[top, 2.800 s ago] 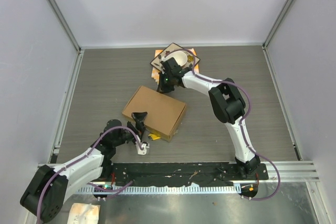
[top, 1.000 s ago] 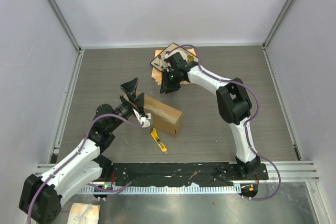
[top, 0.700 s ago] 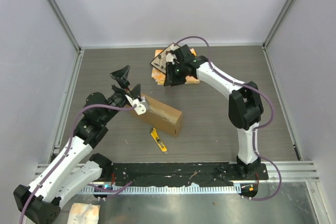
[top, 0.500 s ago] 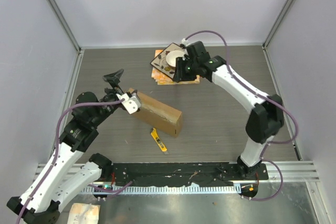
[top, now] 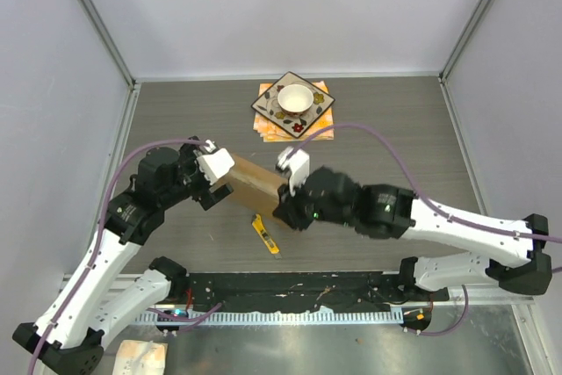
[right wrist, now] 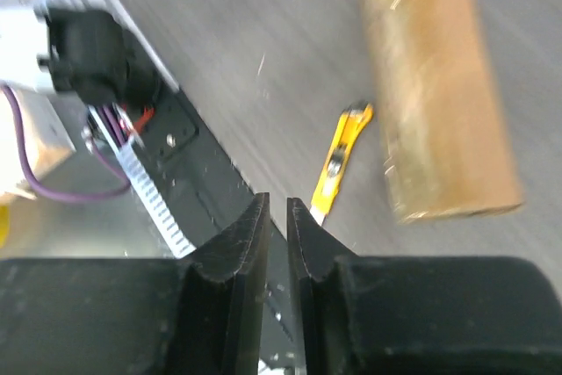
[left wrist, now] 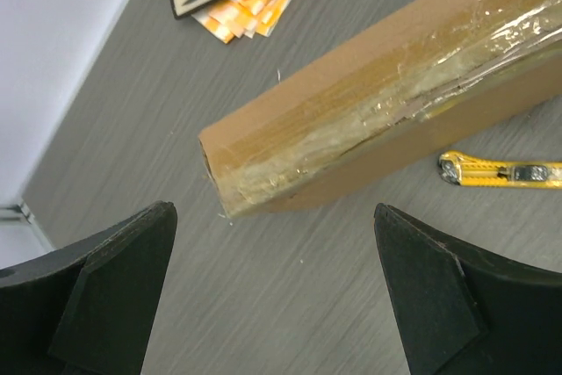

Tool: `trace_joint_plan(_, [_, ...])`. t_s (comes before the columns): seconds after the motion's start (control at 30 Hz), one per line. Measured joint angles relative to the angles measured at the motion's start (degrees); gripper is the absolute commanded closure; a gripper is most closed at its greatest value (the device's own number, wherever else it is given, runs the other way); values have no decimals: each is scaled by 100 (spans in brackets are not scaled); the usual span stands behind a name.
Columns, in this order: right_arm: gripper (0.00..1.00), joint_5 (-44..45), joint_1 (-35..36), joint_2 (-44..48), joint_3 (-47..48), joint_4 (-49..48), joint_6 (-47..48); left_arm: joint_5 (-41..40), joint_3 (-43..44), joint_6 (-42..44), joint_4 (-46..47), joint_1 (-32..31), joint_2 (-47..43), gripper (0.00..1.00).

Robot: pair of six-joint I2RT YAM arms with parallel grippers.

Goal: Unpack the express box
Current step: Adjust the express box at the center of the board.

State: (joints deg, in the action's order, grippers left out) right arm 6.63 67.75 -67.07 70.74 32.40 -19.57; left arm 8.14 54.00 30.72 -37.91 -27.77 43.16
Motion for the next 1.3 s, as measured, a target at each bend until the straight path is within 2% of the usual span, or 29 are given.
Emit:
trace_joint_plan(0.17, [75, 973, 1685, -70, -772, -131, -511, -92, 0, -251, -205, 4, -175, 0])
trace_joint_plan(0.3, [68, 1311, 2426, -496, -1080, -509, -914, -234, 0, -387, -219, 4, -258, 0])
trace_joint_plan(0.47, [68, 1919, 2345, -968, -1585, -804, -1161, -448, -17, -420, -39, 4, -284, 0])
trace_joint_plan(0.67, [69, 2577, 2098, -966, -2140, -1189, -1228, -568, -153, -435, 455, 4, -74, 0])
trace_joint_plan(0.97, [71, 2811, 1779, -905, -2455, -1694, -1213, -540, -415, -323, 824, 4, 164, 0])
trace_joint_plan(1.3, [72, 2981, 1513, -782, -2577, -1757, -1032, -498, -595, -157, 988, 4, 555, 0])
